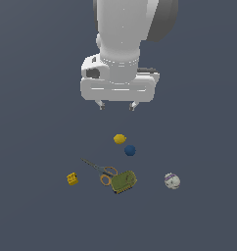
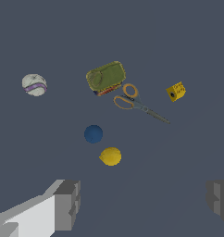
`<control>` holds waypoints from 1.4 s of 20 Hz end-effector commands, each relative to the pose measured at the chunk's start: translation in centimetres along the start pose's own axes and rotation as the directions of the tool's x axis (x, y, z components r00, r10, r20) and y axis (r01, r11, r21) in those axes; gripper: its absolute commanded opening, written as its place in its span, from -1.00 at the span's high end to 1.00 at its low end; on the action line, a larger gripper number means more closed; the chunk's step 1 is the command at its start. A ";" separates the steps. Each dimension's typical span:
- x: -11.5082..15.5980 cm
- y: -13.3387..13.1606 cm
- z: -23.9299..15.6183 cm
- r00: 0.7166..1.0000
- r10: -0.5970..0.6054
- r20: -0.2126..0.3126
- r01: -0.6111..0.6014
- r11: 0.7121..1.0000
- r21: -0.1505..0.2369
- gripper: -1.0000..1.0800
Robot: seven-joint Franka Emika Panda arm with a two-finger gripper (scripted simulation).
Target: Pick up a designated object from a clutter of objects.
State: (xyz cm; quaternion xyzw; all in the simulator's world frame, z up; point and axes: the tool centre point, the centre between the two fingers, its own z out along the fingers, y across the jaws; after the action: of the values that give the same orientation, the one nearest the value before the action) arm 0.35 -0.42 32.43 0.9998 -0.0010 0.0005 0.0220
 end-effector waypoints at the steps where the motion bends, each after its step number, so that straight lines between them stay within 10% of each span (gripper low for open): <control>1: 0.2 0.0 0.1 1.000 0.009 0.000 -0.009 1.000 0.001 -0.92; 15: 3.7 -0.6 3.0 0.975 0.220 0.006 -0.220 0.975 0.017 -0.92; 28: 9.0 -1.6 8.6 0.843 0.538 0.022 -0.538 0.842 0.029 -0.92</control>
State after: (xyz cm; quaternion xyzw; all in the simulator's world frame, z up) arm 8.73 0.65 24.47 0.9653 -0.2611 0.0004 0.0048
